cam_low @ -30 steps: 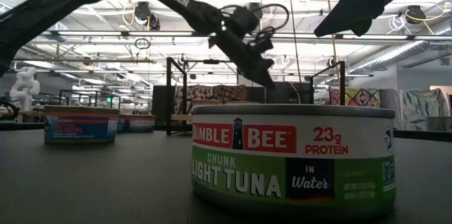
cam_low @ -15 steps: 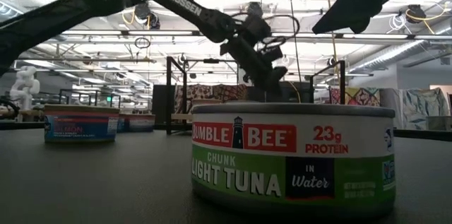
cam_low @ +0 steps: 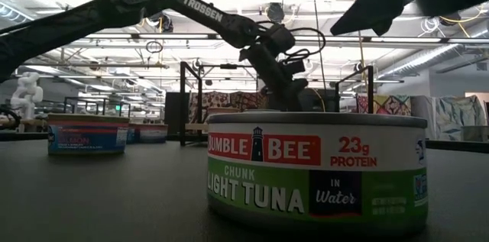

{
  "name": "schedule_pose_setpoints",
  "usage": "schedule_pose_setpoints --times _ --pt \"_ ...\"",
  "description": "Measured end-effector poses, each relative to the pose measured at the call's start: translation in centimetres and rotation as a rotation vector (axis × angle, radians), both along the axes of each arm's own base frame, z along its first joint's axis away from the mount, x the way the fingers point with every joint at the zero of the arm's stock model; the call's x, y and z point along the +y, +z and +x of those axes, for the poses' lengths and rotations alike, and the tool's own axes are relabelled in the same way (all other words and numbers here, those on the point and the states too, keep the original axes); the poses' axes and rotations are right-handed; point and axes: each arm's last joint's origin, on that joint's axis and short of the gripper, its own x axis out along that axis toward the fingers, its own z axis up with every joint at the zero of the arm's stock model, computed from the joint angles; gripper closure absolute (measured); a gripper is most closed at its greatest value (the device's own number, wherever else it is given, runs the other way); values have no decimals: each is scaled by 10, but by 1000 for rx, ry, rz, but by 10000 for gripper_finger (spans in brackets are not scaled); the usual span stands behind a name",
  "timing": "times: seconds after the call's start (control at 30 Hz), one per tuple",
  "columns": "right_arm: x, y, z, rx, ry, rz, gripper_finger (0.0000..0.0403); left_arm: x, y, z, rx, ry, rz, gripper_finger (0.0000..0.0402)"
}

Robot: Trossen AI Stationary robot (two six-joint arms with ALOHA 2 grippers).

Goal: Stack canned seafood by type on shelf
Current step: Adjust the tuna cans and align them by color on the shelf

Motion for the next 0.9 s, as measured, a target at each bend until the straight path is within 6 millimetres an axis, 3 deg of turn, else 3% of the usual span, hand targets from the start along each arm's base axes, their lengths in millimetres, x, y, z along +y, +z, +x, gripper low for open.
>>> schedule_pose_setpoints --times 0.43,0.9 --pt "0 0 0 1 2 1 403 7 -3 -16 124 76 -27 325" --pt "0 0 0 4 2 0 403 5 8 -38 280 148 -82 325"
